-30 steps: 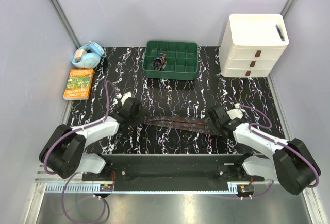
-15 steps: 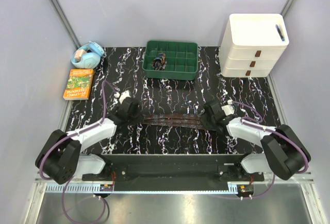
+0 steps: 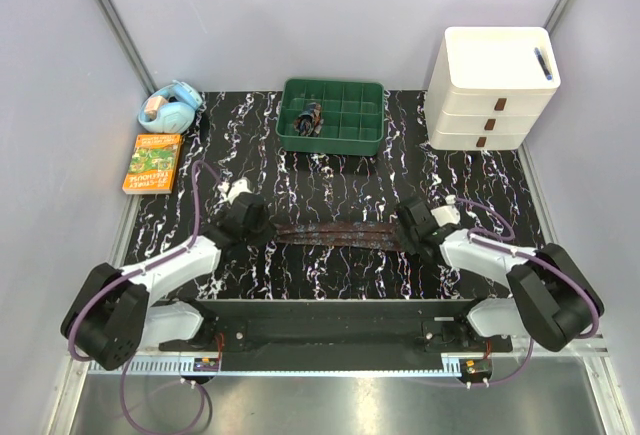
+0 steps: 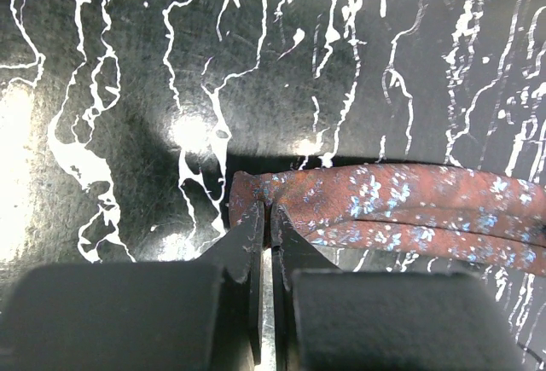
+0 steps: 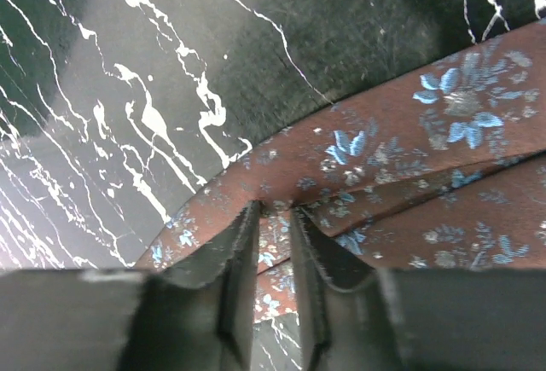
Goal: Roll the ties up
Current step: Flatten out the tie at the center of the board.
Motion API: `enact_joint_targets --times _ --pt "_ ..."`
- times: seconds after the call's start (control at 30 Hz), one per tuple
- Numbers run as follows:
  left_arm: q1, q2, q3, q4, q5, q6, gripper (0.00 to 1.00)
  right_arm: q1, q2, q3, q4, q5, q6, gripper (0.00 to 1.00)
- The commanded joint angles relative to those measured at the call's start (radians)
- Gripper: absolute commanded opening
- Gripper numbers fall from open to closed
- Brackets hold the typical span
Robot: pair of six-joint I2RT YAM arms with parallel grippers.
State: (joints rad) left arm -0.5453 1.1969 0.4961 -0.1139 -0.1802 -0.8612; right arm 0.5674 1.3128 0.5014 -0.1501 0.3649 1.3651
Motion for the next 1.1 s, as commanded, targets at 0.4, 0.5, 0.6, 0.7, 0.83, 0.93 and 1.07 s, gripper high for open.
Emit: enact_joint_targets --times 0.4,0.5,0.6,0.7,0.83,0.93,1.07 --pt "0.002 -0.071 -0.021 0.007 -0.033 0.031 0.0 -0.001 -0.029 0.0 -0.035 0.078 -0.075 0.0" --pt "0.002 -0.086 -0.024 -0.009 -0.036 0.036 0.0 -0.001 -0.099 -0.011 -0.063 0.075 -0.083 0.0" --pt "0.001 -0.106 -0.025 -0.024 -0.039 0.041 0.0 -0.001 -0.174 -0.017 -0.117 0.069 -0.086 0.0" --pt "0.001 -0.12 -0.027 -0.035 -0.038 0.044 0.0 -0.001 -0.254 -0.032 -0.163 0.045 -0.08 0.0" --pt "0.002 -0.128 -0.03 -0.041 -0.038 0.048 0.0 -0.003 -0.296 -0.098 -0.175 -0.003 -0.051 0.0" --pt "0.001 -0.12 -0.031 -0.041 -0.041 0.056 0.0 -0.001 -0.29 -0.136 -0.145 -0.041 -0.046 0.0" --pt "0.002 -0.088 -0.027 -0.033 -0.039 0.07 0.0 0.0 -0.265 -0.165 -0.063 -0.064 -0.057 0.0"
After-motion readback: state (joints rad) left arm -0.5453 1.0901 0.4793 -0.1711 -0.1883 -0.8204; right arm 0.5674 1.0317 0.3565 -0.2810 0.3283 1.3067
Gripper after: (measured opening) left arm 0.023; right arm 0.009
